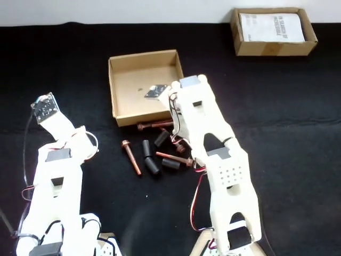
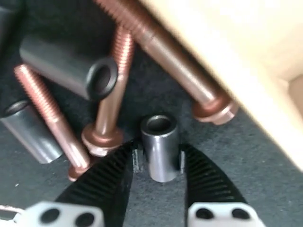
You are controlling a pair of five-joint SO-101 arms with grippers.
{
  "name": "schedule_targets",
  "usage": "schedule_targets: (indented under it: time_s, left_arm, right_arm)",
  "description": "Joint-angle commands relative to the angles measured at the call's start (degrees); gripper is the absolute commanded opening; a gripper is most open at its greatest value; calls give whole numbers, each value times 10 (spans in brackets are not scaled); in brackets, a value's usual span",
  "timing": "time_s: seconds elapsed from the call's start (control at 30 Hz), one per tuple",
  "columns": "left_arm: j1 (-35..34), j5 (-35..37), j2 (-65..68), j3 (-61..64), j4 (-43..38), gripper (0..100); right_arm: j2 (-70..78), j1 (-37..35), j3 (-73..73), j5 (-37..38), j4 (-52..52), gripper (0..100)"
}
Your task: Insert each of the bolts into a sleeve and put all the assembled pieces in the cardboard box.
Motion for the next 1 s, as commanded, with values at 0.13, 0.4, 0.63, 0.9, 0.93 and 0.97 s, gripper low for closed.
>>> schedule_targets:
  time_s: [0.13, 0.4, 0.63, 0.9, 0.93, 0.97]
  left_arm:
    - [-7, 0, 0, -1, -6, 10]
    - [-7, -1, 0, -1, -5, 10]
    - [-4, -1, 0, 13, -9, 9]
    - [-3, -1, 0, 13, -9, 9]
    - [-3, -1, 0, 13, -9, 9]
    - [-3, -1, 0, 13, -9, 9]
  right_arm:
    - [4, -49, -7, -4, -27, 102]
    - [5, -61, -2, -3, -37, 71]
    - [-9, -59, -45, -7, 17, 9]
    - [-93, -89, -177, -123, 106, 9]
    - [-109, -102, -177, -139, 105, 9]
    - [-126, -116, -177, -152, 105, 9]
